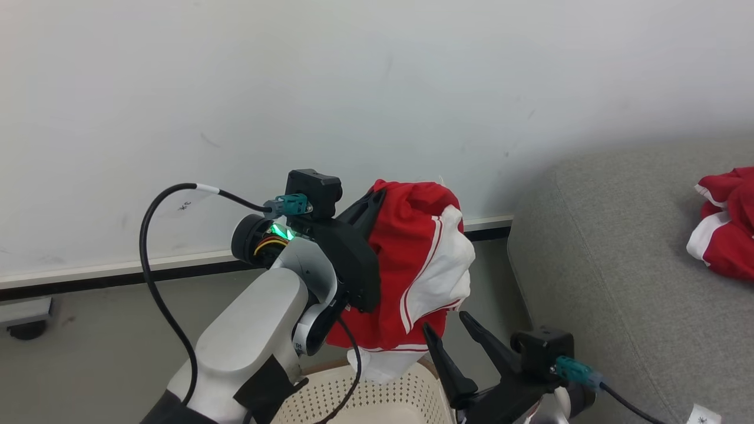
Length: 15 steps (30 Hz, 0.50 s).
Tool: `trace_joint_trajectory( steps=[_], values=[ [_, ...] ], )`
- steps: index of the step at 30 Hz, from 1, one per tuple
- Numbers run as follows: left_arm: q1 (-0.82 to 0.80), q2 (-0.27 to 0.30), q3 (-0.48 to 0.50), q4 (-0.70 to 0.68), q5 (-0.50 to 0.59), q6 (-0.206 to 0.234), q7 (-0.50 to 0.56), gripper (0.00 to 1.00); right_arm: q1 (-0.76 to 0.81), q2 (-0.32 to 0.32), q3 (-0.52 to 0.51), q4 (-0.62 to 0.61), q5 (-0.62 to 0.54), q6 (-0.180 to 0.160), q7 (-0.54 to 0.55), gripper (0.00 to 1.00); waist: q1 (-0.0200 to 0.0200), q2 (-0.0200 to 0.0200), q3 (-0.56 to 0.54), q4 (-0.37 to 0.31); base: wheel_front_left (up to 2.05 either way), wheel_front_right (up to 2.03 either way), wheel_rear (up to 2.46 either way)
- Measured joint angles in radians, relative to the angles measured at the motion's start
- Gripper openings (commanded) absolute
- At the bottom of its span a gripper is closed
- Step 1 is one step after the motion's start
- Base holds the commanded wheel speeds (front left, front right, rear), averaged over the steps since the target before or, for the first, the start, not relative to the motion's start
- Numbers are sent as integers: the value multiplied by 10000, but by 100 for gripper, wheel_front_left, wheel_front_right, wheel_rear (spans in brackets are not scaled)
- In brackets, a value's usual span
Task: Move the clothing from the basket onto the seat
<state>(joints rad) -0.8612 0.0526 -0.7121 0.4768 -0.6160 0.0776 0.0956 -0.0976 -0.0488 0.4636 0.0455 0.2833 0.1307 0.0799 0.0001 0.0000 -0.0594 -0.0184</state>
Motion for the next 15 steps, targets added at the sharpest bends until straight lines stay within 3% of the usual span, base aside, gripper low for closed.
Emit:
trace_joint_trajectory(
  steps=[15],
  values=[
    [-431, -10, -1641, -1657, -1653, 765, 176, 0, -2156, -4, 259, 2564, 1850, 0, -272, 100, 0, 0, -259, 344, 0, 0, 0]
  ],
)
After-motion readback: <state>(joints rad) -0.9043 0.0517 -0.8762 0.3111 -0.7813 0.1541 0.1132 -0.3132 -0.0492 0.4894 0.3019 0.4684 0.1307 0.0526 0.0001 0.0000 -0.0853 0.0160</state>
